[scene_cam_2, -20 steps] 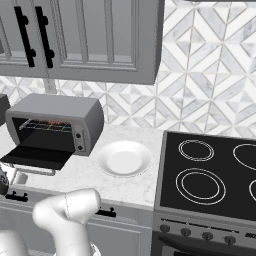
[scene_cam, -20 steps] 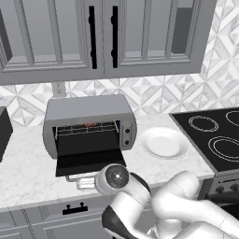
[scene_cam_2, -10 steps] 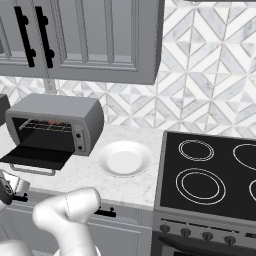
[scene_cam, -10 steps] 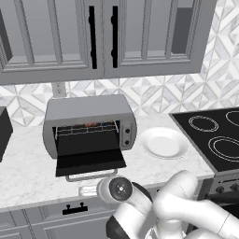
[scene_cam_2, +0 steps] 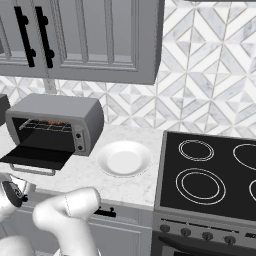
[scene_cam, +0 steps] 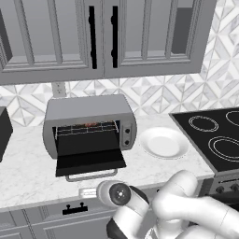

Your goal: Pick up the kebab skewer and baguette bread, and place them inside the toaster oven. Close the toaster oven door and start by setting the timer.

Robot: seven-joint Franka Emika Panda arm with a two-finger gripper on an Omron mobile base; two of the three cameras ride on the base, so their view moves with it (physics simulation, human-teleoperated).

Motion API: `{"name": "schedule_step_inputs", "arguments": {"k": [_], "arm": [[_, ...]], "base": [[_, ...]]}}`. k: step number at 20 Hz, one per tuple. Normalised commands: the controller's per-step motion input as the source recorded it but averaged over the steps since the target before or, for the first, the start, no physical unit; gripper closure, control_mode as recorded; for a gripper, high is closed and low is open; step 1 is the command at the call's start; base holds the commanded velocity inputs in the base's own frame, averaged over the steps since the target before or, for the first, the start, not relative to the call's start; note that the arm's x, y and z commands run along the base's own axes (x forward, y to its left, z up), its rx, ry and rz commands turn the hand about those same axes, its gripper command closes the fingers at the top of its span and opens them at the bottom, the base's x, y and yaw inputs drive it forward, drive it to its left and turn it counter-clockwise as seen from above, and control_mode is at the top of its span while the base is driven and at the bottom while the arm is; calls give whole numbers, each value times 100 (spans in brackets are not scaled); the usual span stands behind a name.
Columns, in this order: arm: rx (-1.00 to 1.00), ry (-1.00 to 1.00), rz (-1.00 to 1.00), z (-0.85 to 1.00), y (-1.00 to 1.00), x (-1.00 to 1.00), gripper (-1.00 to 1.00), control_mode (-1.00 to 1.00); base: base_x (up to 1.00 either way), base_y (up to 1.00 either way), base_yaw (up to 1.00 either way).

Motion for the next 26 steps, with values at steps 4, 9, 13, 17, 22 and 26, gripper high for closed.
{"name": "schedule_step_inputs", "arguments": {"k": [4, 9, 13, 17, 22, 26], "arm": [[0, -1, 0, -5, 3, 28, -100, -100], [0, -2, 0, 0, 0, 20, -100, -100], [0, 0, 0, -4, 3, 23, -100, -100], [0, 0, 0, -11, 3, 23, -100, -100], [0, 0, 0, -22, 1, 15, -100, -100], [0, -8, 0, -31, 0, 14, -100, -100]], "base": [[0, 0, 0], [0, 0, 0], [0, 0, 0], [0, 0, 0], [0, 0, 0], [0, 0, 0]]}}
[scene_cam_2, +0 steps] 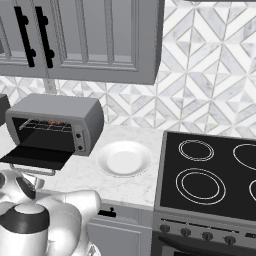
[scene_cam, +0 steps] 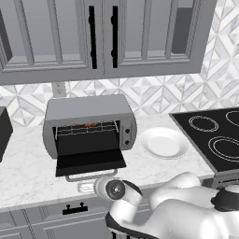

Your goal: Pick up the kebab skewer and baguette bread, and place them inside the toaster oven. Close the toaster oven door and start by setting the timer.

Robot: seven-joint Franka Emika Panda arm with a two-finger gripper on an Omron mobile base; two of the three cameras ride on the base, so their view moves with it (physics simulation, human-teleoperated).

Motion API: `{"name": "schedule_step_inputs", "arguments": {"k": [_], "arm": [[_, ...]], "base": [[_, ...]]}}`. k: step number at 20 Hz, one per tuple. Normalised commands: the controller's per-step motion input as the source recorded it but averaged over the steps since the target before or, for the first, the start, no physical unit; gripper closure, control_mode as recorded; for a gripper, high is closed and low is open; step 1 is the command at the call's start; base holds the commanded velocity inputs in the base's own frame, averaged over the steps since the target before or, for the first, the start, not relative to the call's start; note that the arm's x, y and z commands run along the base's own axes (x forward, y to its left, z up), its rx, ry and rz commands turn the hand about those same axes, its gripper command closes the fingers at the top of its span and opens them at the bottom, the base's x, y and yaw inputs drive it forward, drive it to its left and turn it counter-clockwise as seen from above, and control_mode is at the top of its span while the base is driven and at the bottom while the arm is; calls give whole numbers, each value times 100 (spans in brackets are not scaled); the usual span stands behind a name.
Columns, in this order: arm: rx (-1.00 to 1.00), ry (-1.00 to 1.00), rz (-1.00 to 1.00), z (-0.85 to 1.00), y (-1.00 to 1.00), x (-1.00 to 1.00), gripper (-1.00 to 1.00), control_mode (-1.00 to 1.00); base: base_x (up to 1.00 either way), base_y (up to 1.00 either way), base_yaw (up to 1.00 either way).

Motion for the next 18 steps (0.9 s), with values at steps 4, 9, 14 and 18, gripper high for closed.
{"name": "schedule_step_inputs", "arguments": {"k": [4, 9, 14, 18], "arm": [[0, -16, 0, -20, 3, 21, -100, -100], [0, -7, 0, -10, 1, 28, -100, -100], [0, -1, 0, -15, 4, 22, -100, -100], [0, 0, 0, -14, 9, 15, -100, -100]], "base": [[0, 0, 0], [0, 0, 0], [0, 0, 0], [0, 0, 0]]}}
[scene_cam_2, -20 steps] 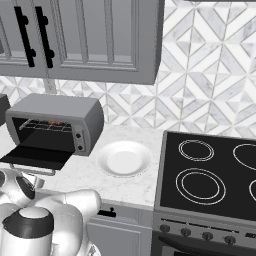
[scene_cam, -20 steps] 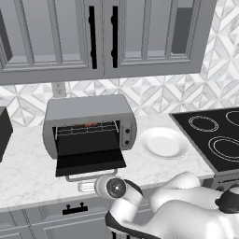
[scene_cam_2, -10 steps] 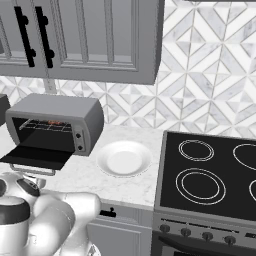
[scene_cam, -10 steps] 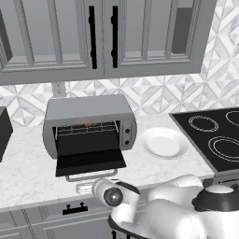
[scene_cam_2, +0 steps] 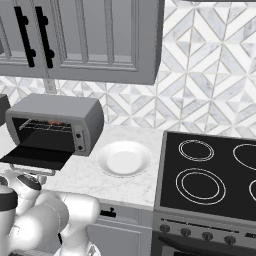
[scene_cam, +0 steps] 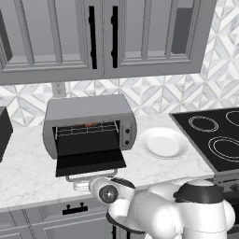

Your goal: Pick up the kebab skewer and baguette bread, and place them inside the toaster oven. Close the toaster oven door and start by setting the timer.

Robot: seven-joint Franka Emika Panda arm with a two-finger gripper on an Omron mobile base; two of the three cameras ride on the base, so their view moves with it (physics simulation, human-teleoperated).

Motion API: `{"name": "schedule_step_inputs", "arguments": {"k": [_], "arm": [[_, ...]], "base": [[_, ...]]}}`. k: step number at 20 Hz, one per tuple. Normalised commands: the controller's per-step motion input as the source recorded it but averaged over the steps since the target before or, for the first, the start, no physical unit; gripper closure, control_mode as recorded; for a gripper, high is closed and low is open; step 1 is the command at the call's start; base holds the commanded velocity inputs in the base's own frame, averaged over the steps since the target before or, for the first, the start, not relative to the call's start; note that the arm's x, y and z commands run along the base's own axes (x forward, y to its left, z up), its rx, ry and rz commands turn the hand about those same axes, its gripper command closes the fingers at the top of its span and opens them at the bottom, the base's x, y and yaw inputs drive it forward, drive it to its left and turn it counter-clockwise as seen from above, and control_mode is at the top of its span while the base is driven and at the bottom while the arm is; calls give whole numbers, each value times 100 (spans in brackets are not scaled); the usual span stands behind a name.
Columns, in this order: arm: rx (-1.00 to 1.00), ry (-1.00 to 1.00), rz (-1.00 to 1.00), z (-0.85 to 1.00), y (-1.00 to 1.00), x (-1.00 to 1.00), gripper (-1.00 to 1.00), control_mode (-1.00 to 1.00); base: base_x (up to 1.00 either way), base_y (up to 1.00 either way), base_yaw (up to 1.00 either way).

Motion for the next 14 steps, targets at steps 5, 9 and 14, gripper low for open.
{"name": "schedule_step_inputs", "arguments": {"k": [5, 9, 14], "arm": [[0, 0, 0, -32, 5, 5, -100, -100], [0, 0, 0, -38, 0, 1, -100, -100], [0, 0, 0, -25, 0, 13, -100, -100]], "base": [[0, 0, 0], [0, 0, 0], [0, 0, 0]]}}
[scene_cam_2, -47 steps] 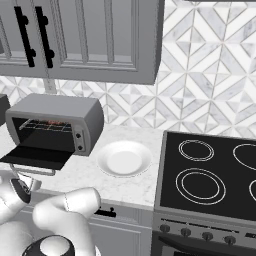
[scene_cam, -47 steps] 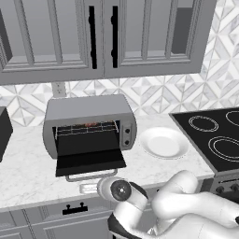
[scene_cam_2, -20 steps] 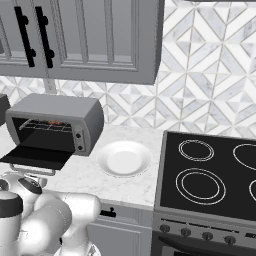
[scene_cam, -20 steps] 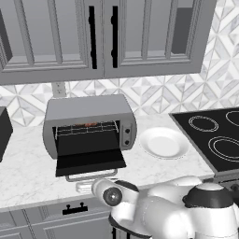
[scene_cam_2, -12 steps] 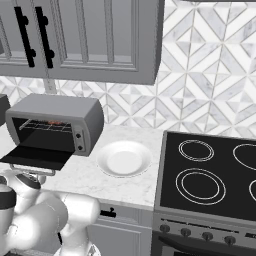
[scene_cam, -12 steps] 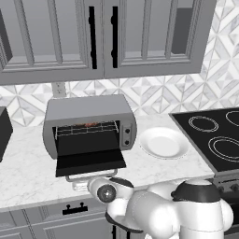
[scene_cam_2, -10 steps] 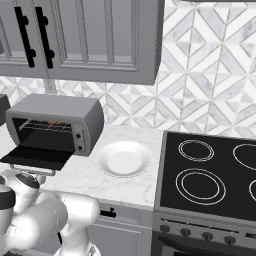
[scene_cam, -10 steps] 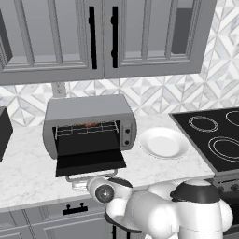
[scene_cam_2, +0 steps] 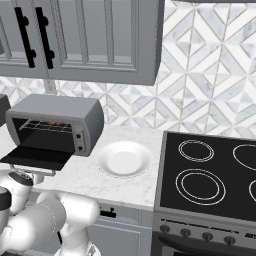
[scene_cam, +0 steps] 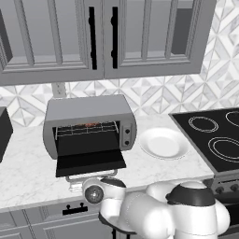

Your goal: Pick up the kebab skewer and baguette bread, and place them inside the toaster oven. Close the toaster oven door and start by setting the timer.

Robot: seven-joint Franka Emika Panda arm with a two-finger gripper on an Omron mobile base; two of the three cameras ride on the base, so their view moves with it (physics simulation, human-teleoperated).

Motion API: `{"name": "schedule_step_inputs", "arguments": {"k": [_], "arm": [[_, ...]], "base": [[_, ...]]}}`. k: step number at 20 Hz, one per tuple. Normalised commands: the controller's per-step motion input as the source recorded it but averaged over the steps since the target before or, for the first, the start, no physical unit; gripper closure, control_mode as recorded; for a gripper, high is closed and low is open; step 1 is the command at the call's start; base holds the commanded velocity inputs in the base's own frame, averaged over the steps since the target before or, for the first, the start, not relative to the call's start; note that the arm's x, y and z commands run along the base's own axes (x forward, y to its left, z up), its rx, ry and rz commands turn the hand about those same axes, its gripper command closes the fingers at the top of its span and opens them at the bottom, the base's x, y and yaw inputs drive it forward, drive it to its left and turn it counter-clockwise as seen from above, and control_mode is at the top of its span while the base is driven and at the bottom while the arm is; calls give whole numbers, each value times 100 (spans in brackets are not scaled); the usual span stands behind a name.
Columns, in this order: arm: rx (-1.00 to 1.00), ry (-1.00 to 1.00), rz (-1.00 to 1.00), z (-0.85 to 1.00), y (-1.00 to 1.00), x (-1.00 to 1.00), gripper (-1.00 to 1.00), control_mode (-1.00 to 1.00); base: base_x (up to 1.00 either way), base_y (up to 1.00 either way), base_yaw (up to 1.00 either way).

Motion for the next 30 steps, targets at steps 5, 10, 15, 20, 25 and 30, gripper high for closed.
{"name": "schedule_step_inputs", "arguments": {"k": [5, 10, 15, 20, 25, 30], "arm": [[0, 0, 0, -27, 0, 16, -100, -100], [0, -2, 0, -9, 0, 25, -100, -100], [0, -5, 0, 0, 0, 33, -100, -100], [0, -8, 0, 4, 0, 34, -100, -100], [0, -6, 0, 24, 0, 25, -100, -100], [0, -2, 0, 29, 0, 25, -100, -100]], "base": [[0, 0, 0], [0, 0, 0], [0, 0, 0], [0, 0, 0], [0, 0, 0], [0, 0, 0]]}}
